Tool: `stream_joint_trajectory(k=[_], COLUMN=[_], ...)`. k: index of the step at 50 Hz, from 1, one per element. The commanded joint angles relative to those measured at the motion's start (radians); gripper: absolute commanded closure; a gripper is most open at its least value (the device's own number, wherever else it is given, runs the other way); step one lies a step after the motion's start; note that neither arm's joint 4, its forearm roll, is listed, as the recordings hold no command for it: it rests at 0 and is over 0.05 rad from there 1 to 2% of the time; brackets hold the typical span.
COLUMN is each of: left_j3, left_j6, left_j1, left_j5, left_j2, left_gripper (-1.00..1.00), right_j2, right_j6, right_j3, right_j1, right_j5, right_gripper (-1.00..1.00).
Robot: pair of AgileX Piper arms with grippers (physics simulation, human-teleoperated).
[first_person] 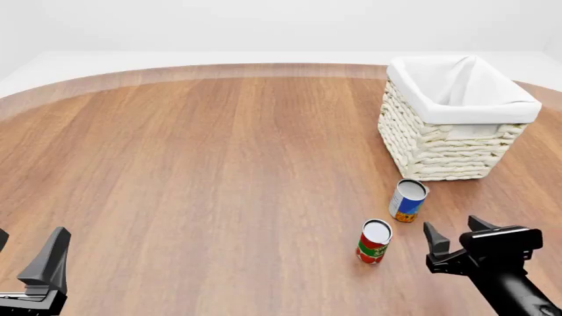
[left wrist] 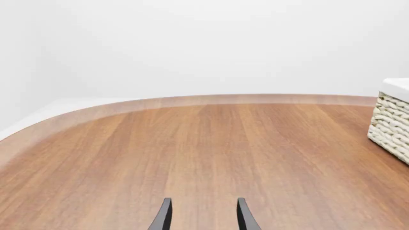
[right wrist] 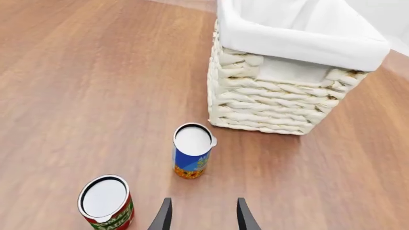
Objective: Pick up the alphabet soup and the cream cheese box, and put them in the basket.
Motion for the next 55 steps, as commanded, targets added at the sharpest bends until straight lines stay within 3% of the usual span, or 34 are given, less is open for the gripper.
stream_joint_trajectory(k=[1, 17, 55], left_j3=[0.000, 0.000, 0.000], left_j6=[0.000, 0.000, 0.000], left_j1=[0.000, 0.000, 0.000], left_j5=[0.000, 0.000, 0.000], left_j2=[0.000, 0.000, 0.000], left_gripper=[-1.00, -1.00, -1.00], right_j2=[0.184, 0.267, 0.396], right_j6=[0.011, 0.037, 0.034], right_j3=[0.002, -0.065, -0.259], right_j1=[-0.006, -0.009, 0.017], right_j5=[-0.188, -0.203, -0.080], right_gripper=[-1.00, -1.00, -1.00])
